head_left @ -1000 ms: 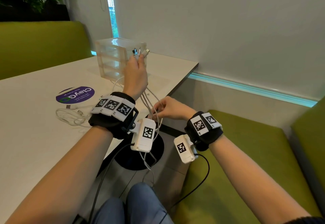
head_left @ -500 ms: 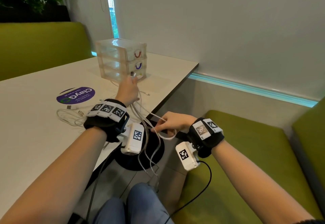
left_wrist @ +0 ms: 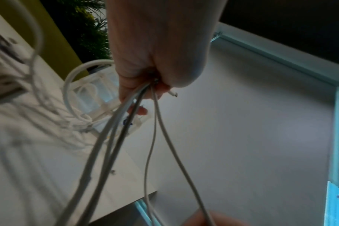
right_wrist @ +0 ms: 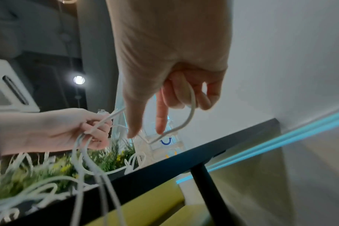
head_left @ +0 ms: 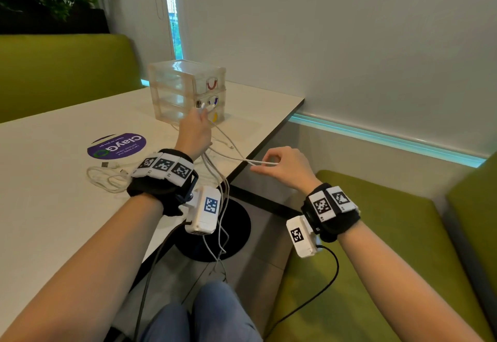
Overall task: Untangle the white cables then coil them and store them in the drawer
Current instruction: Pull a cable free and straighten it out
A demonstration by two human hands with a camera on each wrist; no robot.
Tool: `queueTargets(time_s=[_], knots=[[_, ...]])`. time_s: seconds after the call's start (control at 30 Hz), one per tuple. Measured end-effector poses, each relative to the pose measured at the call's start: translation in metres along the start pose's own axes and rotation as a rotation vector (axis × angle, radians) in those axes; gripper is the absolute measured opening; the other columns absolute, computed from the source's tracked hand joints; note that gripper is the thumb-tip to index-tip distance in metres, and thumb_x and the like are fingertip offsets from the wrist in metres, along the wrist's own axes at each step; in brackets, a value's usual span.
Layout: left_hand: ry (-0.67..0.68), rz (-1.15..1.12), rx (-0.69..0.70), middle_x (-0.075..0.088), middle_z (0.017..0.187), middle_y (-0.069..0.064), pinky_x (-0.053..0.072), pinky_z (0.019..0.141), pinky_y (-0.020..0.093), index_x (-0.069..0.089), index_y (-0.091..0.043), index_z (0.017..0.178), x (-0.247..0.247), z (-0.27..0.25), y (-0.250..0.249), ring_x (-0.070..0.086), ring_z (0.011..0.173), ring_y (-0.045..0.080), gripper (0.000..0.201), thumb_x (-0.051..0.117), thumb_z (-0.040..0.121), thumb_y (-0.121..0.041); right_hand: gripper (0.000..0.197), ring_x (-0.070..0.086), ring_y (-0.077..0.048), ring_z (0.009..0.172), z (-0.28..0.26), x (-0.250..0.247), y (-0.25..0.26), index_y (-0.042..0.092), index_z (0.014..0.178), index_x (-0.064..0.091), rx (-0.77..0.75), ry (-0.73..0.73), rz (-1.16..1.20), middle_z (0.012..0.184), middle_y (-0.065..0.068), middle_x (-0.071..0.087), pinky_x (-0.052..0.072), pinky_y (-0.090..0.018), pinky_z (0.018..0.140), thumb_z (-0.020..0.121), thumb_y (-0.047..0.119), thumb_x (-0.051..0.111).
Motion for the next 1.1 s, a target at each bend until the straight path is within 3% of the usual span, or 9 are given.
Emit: queueTargets(time_s=[0.17,0.3,0.37,0.5,0.6,0.7,0.87,0.97,1.1], knots=[[-0.06,-0.064,0.155,0.052,0.097,0.005,0.042,0.05,0.018,0.048,-0.005,0.109,-0.007,-0.005,-0.035,0.049,0.062,0.015,0.029,0.028,0.102,-0.025,0.008,0.055,-0.005,0.076,-0.013,0.028,-0.003,0.022,0.085,0.066,-0.012,0.273,0.228,0.081,0.007,0.061,0.04,-0.025,0.076,0.082,0.029,0.066],[-0.026,-0.103,0.239,0.058,0.102,0.001,0.041,0.063,0.009,0.053,0.0,0.113,0.0,-0.014,-0.047,0.048,0.069,-0.002,0.036,0.029,0.102,-0.025,0.034,0.055,-0.009,0.059,-0.024,0.042,0.005,0.015,0.106,0.063,0.07,0.449,0.596,0.065,0.004,0.055,0.047,-0.021,0.063,0.094,0.039,0.043],[0.014,-0.12,0.274,0.063,0.102,0.007,0.041,0.071,0.003,0.056,0.001,0.108,0.006,-0.019,-0.051,0.056,0.086,0.005,0.036,0.031,0.102,-0.023,0.043,0.061,-0.015,0.074,-0.012,0.026,0.005,0.014,0.114,0.058,0.123,0.262,0.707,0.078,-0.002,0.061,0.049,-0.027,0.075,0.097,0.042,0.031],[0.098,-0.165,0.341,0.065,0.093,0.011,0.049,0.087,0.024,0.056,0.004,0.104,0.026,-0.036,-0.062,0.062,0.091,0.017,0.032,0.033,0.101,-0.018,0.041,0.051,-0.01,0.114,0.005,-0.01,0.038,0.016,0.133,0.043,-0.094,-0.078,0.556,0.126,-0.003,0.054,0.041,-0.027,0.098,0.096,0.033,0.043],[0.105,-0.118,0.385,0.056,0.075,0.0,0.043,0.065,0.012,0.052,-0.009,0.089,0.037,-0.042,-0.066,0.054,0.068,0.009,0.023,0.035,0.101,-0.019,0.027,0.058,-0.006,0.069,0.009,-0.006,0.06,0.009,0.117,0.054,-0.102,-0.008,0.694,0.077,0.001,0.06,0.051,-0.022,0.067,0.098,0.022,0.04],[0.063,-0.143,0.398,0.048,0.067,-0.006,0.039,0.051,0.011,0.05,-0.009,0.091,0.039,-0.041,-0.066,0.045,0.057,0.003,0.02,0.034,0.101,-0.017,0.022,0.033,-0.001,0.04,0.01,-0.009,0.063,0.012,0.077,0.05,-0.071,-0.028,0.75,0.048,0.013,0.038,0.033,-0.018,0.044,0.097,0.019,0.043],[0.02,-0.204,0.286,0.046,0.073,0.001,0.051,0.05,0.013,0.046,-0.008,0.095,0.034,-0.034,-0.04,0.05,0.05,0.006,0.021,0.033,0.101,-0.022,0.028,0.045,-0.014,0.054,0.01,-0.021,0.044,0.009,0.069,0.046,-0.033,-0.236,0.658,0.059,-0.001,0.039,0.045,-0.032,0.057,0.094,0.022,0.049],[0.128,-0.208,0.139,0.042,0.065,-0.002,0.051,0.053,0.02,0.04,-0.015,0.077,0.036,-0.031,-0.016,0.058,0.039,0.002,0.029,0.029,0.102,-0.025,0.016,0.062,-0.021,0.084,0.008,-0.022,0.033,0.001,0.087,0.06,-0.001,-0.3,0.959,0.088,-0.014,0.059,0.058,-0.028,0.07,0.093,0.006,0.046],[0.197,0.057,0.018,0.05,0.07,0.006,0.043,0.052,0.018,0.04,-0.014,0.071,0.03,-0.026,0.003,0.065,0.071,0.023,0.035,0.027,0.102,-0.025,0.03,0.065,-0.028,0.093,0.011,-0.026,0.022,0.001,0.069,0.063,-0.011,-0.277,1.445,0.083,-0.014,0.07,0.056,-0.04,0.084,0.083,0.005,0.037]])
Point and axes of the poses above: each hand's wrist, its own z-axis towards the middle knuckle, its own x-axis out of the palm, y = z × x, the point moved 10 cm from there along z, towards the middle knuckle
